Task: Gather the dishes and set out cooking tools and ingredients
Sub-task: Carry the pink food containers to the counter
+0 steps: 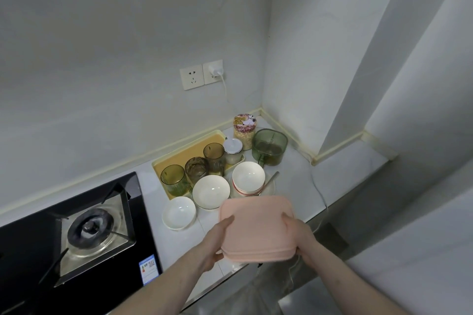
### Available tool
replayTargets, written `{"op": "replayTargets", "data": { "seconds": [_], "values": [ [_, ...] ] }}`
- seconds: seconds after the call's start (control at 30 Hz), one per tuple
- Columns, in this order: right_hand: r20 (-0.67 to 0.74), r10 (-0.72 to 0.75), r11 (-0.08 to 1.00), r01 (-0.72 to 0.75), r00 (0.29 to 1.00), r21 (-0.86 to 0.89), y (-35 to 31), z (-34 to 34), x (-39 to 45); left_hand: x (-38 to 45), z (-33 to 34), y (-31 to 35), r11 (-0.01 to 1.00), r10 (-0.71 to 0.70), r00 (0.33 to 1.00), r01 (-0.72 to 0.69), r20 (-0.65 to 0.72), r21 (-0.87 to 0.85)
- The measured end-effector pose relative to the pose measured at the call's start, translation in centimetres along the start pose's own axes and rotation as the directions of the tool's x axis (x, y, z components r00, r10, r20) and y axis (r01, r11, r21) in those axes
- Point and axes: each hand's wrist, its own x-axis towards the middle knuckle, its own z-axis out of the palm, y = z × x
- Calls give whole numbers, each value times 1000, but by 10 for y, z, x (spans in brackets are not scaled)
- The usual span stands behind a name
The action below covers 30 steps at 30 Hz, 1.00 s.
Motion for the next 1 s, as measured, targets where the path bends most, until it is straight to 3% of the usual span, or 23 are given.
{"op": "replayTargets", "data": {
  "seconds": [0.23, 0.73, 1.0],
  "values": [
    [-41, -23, 997, 26, 999, 76, -16, 3, -4, 19, 2, 8, 999, 2, 1000, -3, 1, 39],
    [-142, -90, 992, 101, 986, 70, -38, 9, 1, 45, 7, 17, 1000, 22, 998, -21, -55, 16],
    [-136, 2, 992, 15, 991, 124, -43, 2, 14, 45, 9, 21, 998, 40, 998, -43, -45, -56]
  ]
}}
